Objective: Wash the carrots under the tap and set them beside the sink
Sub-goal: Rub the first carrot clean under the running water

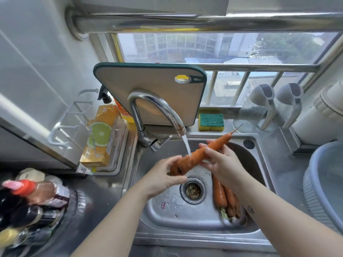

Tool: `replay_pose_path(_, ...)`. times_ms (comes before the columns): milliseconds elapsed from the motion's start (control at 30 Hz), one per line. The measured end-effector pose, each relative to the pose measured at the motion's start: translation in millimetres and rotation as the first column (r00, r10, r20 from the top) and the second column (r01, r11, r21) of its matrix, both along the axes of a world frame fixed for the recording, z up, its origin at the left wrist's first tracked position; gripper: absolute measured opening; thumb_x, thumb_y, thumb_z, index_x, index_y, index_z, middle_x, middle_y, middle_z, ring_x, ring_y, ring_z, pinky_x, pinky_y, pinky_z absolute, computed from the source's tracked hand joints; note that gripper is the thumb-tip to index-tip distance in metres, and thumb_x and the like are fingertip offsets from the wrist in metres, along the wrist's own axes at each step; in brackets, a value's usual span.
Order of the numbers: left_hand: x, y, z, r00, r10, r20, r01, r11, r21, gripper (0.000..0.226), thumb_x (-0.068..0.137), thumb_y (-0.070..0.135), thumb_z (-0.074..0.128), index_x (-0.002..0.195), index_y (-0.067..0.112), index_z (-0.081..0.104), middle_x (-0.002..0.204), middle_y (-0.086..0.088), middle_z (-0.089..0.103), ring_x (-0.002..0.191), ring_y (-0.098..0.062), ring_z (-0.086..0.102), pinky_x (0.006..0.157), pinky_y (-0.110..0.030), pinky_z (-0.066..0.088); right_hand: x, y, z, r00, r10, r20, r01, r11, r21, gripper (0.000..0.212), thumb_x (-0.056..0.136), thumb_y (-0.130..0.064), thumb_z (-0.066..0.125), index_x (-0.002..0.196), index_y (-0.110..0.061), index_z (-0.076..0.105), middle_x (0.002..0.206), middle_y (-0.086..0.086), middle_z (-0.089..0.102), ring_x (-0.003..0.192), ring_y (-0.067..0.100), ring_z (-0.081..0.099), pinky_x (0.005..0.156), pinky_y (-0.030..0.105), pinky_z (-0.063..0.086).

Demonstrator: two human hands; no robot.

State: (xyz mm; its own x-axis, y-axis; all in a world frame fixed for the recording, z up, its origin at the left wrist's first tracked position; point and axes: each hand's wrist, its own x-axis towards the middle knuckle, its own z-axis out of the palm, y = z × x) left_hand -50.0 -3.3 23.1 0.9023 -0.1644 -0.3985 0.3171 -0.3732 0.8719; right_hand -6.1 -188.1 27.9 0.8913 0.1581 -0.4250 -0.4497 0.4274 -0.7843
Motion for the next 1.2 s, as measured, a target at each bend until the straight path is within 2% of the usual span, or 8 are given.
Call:
replay_pose_path(67, -4.5, -3.4, -1.6, 0.997, -0.033, 0.070, 0.024, 0.992, 0.120, 0.061, 0.080, 0.027, 0.073, 0.135, 0.025, 0.047, 0.121, 0.006, 0.053, 0.106, -0.006, 0.055, 0.095, -0.025, 0.045, -7.7, 7.7, -5.1, 0.994, 0.103, -0.037, -0.103, 0.995, 0.019, 0.020, 0.092, 0.005, 0.050, 0.108, -0.007, 0.051, 0.117, 0.019, 0.060, 0.098, 0.027, 0.066, 0.083, 0.043, 0.057)
replay_pose_path(167, -15.0, -8.7, -6.6, 0.999, -0.032, 0.030, 0.027, 0.986, 0.166, 0.052, 0.086, 0.024, 0.065, 0.134, 0.028, 0.047, 0.099, -0.003, 0.065, 0.073, -0.004, 0.061, 0.062, -0.020, 0.044, -15.0, 24.0, -11.9, 0.975, 0.204, -0.088, -0.203, 0.979, 0.026, 0.018, 0.093, 0.003, 0.050, 0.108, -0.007, 0.052, 0.110, 0.016, 0.064, 0.096, 0.026, 0.065, 0.079, 0.042, 0.057)
replay_pose_path(267, -26.0, -2.4, -15.6, 0.999, -0.040, -0.028, 0.046, 0.961, 0.274, 0.033, 0.086, 0.024, 0.064, 0.118, 0.025, 0.056, 0.071, 0.012, 0.056, 0.059, -0.008, 0.053, 0.061, -0.027, 0.042, -18.2, 37.2, -19.3, 0.955, 0.289, -0.067, -0.296, 0.928, -0.226, 0.010, 0.096, -0.018, 0.053, 0.103, -0.012, 0.057, 0.103, 0.007, 0.070, 0.099, 0.023, 0.065, 0.093, 0.044, 0.049)
replay_pose_path(500, -41.5, 4.4, -21.6, 0.993, 0.038, -0.109, 0.002, 0.937, 0.350, 0.039, 0.087, 0.025, 0.063, 0.120, 0.028, 0.041, 0.099, 0.002, 0.062, 0.071, -0.017, 0.061, 0.055, -0.027, 0.045, -26.6, 51.3, -14.0, 0.920, 0.380, 0.093, -0.285, 0.814, -0.506, 0.005, 0.094, -0.024, 0.057, 0.094, -0.025, 0.062, 0.102, 0.010, 0.070, 0.095, 0.021, 0.068, 0.079, 0.031, 0.057)
replay_pose_path(667, -39.0, 3.4, -15.2, 0.988, 0.001, -0.153, 0.020, 0.991, 0.131, 0.044, 0.091, 0.022, 0.059, 0.130, 0.026, 0.038, 0.103, 0.003, 0.061, 0.089, -0.016, 0.064, 0.086, -0.036, 0.054, -14.7, 44.6, -3.1, 0.943, 0.298, 0.148, -0.199, 0.862, -0.466, 0.004, 0.090, -0.016, 0.063, 0.093, -0.015, 0.065, 0.086, 0.004, 0.069, 0.084, 0.017, 0.068, 0.082, 0.031, 0.057)
replay_pose_path(833, -37.3, 6.4, -0.1, 0.950, -0.090, -0.298, 0.043, 0.986, -0.159, 0.038, 0.096, 0.017, 0.053, 0.130, 0.032, 0.045, 0.103, 0.004, 0.058, 0.096, -0.015, 0.059, 0.094, -0.036, 0.051, -7.9, 32.5, 0.2, 0.977, 0.179, 0.113, -0.147, 0.958, -0.245, 0.015, 0.088, -0.009, 0.064, 0.102, -0.003, 0.066, 0.087, 0.006, 0.066, 0.086, 0.023, 0.069, 0.081, 0.035, 0.058)
replay_pose_path(1067, -37.3, 16.5, 2.0, 0.932, -0.118, -0.343, 0.052, 0.979, -0.195, 0.038, 0.096, 0.021, 0.052, 0.130, 0.039, 0.048, 0.108, -0.001, 0.059, 0.098, -0.016, 0.058, 0.093, -0.042, 0.049, -5.0, 35.6, 1.4, 0.994, 0.109, -0.023, -0.111, 0.969, -0.220, 0.021, 0.092, -0.024, 0.060, 0.092, -0.004, 0.066, 0.084, 0.011, 0.070, 0.075, 0.020, 0.069, 0.064, 0.028, 0.058)
replay_pose_path(1200, -32.8, 21.5, 1.4, 0.937, -0.061, -0.345, -0.017, 0.975, -0.221, 0.037, 0.096, 0.018, 0.052, 0.120, 0.047, 0.051, 0.120, -0.010, 0.062, 0.103, -0.023, 0.059, 0.099, -0.051, 0.046, -1.7, 32.1, 3.6, 0.992, 0.105, -0.073, -0.114, 0.983, -0.141, 0.022, 0.095, -0.022, 0.054, 0.095, -0.002, 0.064, 0.084, 0.010, 0.068, 0.073, 0.018, 0.067, 0.076, 0.033, 0.058)
